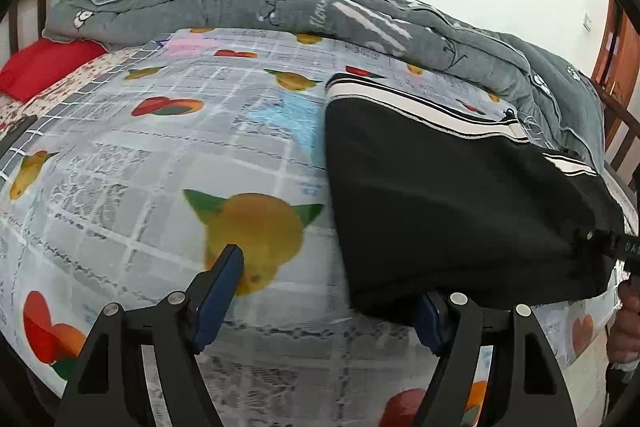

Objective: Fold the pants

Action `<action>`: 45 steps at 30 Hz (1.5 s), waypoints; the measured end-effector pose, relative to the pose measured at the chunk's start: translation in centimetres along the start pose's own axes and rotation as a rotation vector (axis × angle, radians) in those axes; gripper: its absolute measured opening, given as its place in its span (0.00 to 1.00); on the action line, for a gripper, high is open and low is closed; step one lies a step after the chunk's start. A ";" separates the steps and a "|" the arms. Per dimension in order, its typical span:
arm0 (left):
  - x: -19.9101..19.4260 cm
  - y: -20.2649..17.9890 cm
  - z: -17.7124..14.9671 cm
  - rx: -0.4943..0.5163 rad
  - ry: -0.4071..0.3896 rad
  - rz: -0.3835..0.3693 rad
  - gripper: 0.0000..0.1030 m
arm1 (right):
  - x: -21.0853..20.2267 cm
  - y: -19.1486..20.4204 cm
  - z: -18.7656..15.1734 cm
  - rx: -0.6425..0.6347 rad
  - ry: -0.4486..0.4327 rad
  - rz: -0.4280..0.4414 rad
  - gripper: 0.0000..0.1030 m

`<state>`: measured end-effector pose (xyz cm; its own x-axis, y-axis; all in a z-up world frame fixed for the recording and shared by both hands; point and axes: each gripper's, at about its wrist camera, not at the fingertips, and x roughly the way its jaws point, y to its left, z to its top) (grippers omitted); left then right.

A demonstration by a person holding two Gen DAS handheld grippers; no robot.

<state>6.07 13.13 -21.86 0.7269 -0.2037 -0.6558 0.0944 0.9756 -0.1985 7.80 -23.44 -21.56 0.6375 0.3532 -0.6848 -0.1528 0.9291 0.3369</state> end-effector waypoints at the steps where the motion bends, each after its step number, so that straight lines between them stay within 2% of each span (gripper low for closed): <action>1: -0.2 0.2 0.0 -0.003 0.001 -0.005 0.73 | -0.9 -0.1 0.3 0.001 -0.035 0.013 0.19; 4: -0.8 0.5 -0.1 -0.008 0.002 -0.029 0.73 | -3.5 -1.0 0.7 0.045 -0.129 0.033 0.18; 6: -0.7 0.4 -0.2 -0.004 0.006 -0.032 0.73 | -3.1 -1.9 0.3 0.077 -0.104 0.021 0.18; 9: -0.3 0.2 -0.3 0.011 0.007 -0.014 0.73 | -0.7 -2.4 -1.0 0.068 -0.002 -0.036 0.21; 11: -0.3 0.2 -0.4 0.018 0.011 -0.010 0.73 | -1.1 -2.0 -1.6 0.032 -0.012 -0.053 0.24; 14: -0.9 0.5 -0.6 0.017 0.013 -0.029 0.73 | -3.8 -1.9 -1.9 0.009 -0.037 -0.046 0.30; 17: -2.2 0.8 -1.3 0.028 -0.011 -0.108 0.71 | -4.9 -1.9 -2.6 -0.032 -0.056 -0.109 0.30; 19: -3.2 0.3 -1.9 0.062 -0.031 -0.156 0.71 | -4.4 -2.3 -3.4 -0.032 -0.035 -0.118 0.30; 21: -4.0 -0.3 -2.2 0.087 -0.048 -0.156 0.71 | -3.2 -2.9 -4.1 -0.006 0.009 -0.114 0.30; 24: -5.1 -0.9 -1.7 0.081 -0.081 -0.179 0.71 | -3.7 -2.4 -4.5 -0.042 -0.001 -0.125 0.30; 28: -4.4 -2.2 0.6 0.085 -0.094 -0.138 0.71 | -6.2 -1.9 -3.5 -0.069 -0.067 -0.095 0.30; 31: -2.1 -3.1 2.1 0.083 -0.063 -0.045 0.71 | -6.3 -1.5 -1.8 -0.078 -0.106 -0.097 0.30; 33: -0.1 -3.3 2.2 0.076 -0.018 0.062 0.72 | -5.3 -1.6 -1.0 -0.067 -0.120 -0.105 0.30; 34: 0.4 -3.2 1.9 0.076 0.000 0.086 0.74 | -4.5 -1.7 -0.9 -0.053 -0.105 -0.112 0.30; 37: 0.6 -2.8 0.1 0.098 -0.002 0.081 0.74 | -1.5 -2.5 -1.7 -0.029 -0.001 -0.118 0.29; 40: 0.2 -2.3 -0.3 0.103 0.012 0.065 0.74 | -1.9 -1.3 -2.8 -0.112 -0.010 -0.137 0.29; 43: -0.3 -1.7 0.7 0.072 0.014 0.038 0.73 | -2.9 -1.4 -2.2 -0.118 -0.001 -0.076 0.29; 45: -0.8 -1.6 1.5 0.052 -0.010 0.025 0.72 | -4.0 -1.7 -1.8 -0.107 -0.044 -0.060 0.29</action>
<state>6.37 11.88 -19.92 0.7364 -0.1790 -0.6524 0.1114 0.9833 -0.1441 4.20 -26.26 -20.59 0.6801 0.2934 -0.6719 -0.1912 0.9557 0.2239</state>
